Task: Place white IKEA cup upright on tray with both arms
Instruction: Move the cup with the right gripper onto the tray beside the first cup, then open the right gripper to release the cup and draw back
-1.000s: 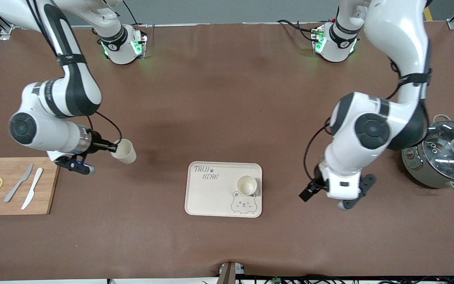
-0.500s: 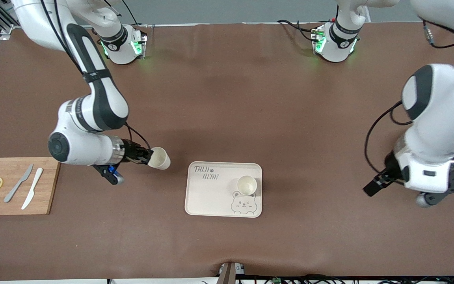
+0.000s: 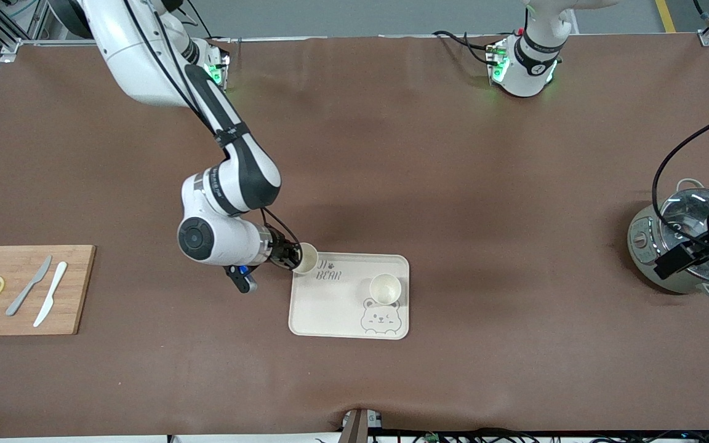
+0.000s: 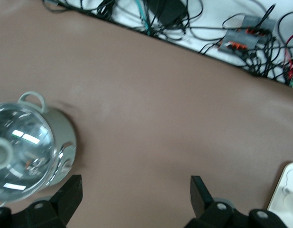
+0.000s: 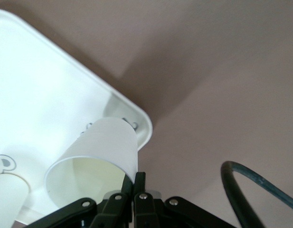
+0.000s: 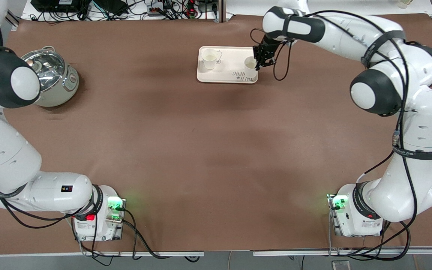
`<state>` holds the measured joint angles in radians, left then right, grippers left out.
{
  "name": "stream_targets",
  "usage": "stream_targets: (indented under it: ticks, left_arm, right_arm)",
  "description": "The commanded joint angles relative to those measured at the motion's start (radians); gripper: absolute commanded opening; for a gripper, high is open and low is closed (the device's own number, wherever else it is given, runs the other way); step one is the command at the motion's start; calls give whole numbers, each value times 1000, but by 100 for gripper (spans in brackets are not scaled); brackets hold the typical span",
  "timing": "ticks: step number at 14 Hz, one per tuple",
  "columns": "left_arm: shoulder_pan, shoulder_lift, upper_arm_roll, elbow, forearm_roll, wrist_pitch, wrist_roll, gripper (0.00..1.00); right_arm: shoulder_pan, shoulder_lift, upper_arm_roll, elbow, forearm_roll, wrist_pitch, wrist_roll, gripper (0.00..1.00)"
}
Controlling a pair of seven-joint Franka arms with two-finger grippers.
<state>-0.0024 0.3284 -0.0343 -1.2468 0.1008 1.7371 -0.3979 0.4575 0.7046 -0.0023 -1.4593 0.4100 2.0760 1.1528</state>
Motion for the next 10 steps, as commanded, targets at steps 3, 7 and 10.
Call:
stream_targets:
  ticks: [3,7,10]
  left_arm:
    - [7,-77,-15,-31,-7,-123,42,100]
    - [9,-170,-45,-138,-33,-165,44,100]
    - [-10,-287,-30,-268,-72,-140,65,100]
  right_arm:
    - [6,44,-10,53,21,33,31,0]
    - [10,75,-10,53,21,85,36,0]
    - [13,73,-10,53,20,79,35,99]
